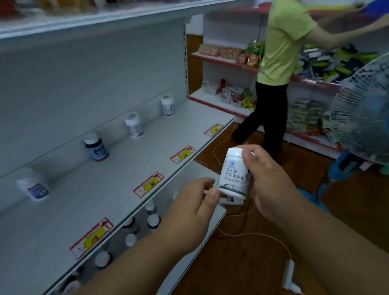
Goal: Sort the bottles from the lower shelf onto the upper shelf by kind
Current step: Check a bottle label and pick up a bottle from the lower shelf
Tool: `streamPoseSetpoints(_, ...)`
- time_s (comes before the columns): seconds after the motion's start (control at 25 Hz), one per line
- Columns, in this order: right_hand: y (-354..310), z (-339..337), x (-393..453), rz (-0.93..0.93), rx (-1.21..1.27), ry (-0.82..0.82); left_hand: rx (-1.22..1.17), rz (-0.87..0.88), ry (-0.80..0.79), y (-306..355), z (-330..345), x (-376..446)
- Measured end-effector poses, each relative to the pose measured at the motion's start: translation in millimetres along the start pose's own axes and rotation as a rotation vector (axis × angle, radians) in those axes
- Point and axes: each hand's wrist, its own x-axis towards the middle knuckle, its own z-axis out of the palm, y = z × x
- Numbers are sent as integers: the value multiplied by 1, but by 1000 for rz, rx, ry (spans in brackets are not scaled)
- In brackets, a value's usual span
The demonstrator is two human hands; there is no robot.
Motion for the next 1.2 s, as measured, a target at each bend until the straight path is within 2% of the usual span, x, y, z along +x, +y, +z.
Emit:
streamPoseSetpoints(0.16, -9, 5, 89, 45, -5, -113, 26, -89, 97, -15, -10, 68)
streamPoseSetpoints(0.36, -20, 28, 197, 35, -29, -156, 14, -39, 198, -56, -34, 166)
streamPoseSetpoints(0.56, -33, 22, 298, -64, -222, -215, 175, -139, 160, -69, -47, 261)
streamPoseSetpoints(0.72, -22, 26, 384, -87, -381, -255, 292, -235, 201, -86, -51, 315)
streamPoseSetpoints(0.88, -12, 40, 473, -157, -542, -448, 361, -392, 300, -98, -48, 362)
streamPoseSetpoints(1.08, -16, 58, 538, -268, -768, -627, 741, -433, 558, -100, -47, 412)
streamPoseSetpoints(1.2, -13, 71, 556, -403, -861, -739, 848, -511, 513, -108, -53, 436)
